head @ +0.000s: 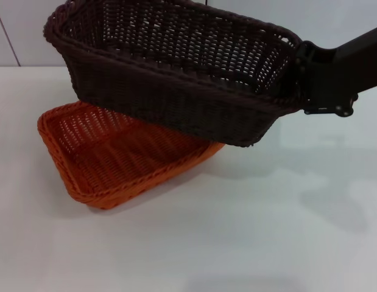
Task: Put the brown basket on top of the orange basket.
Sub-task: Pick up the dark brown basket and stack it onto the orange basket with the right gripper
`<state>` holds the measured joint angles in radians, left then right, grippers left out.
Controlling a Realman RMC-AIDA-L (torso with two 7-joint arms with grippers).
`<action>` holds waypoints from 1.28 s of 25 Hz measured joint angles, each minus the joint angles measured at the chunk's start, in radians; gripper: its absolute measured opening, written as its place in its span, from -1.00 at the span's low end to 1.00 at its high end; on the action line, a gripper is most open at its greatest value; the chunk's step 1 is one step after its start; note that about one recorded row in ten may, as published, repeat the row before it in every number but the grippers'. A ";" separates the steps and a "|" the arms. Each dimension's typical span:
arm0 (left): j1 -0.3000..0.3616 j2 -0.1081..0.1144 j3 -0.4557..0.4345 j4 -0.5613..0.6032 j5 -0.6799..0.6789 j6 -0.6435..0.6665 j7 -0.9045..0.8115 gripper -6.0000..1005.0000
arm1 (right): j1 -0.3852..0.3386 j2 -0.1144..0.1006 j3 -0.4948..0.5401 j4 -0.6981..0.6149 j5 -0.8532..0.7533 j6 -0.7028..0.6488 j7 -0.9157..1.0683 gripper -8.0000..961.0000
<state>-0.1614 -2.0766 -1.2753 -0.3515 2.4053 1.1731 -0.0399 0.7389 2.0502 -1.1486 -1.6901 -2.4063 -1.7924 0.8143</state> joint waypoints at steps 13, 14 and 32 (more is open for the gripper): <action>-0.001 -0.002 0.030 0.000 0.000 -0.006 -0.010 0.56 | 0.169 -0.047 0.112 0.429 -0.041 0.182 -0.398 -0.65; -0.001 -0.002 0.032 -0.001 -0.001 -0.006 -0.014 0.56 | 0.169 -0.047 0.112 0.429 -0.041 0.182 -0.398 -0.65; -0.011 -0.002 0.044 -0.010 -0.066 0.040 -0.024 0.56 | 0.257 -0.071 0.159 0.675 -0.037 0.297 -0.686 -0.65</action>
<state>-0.1727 -2.0785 -1.2310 -0.3619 2.3397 1.2130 -0.0639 0.9954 1.9791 -0.9897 -1.0152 -2.4431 -1.4953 0.1279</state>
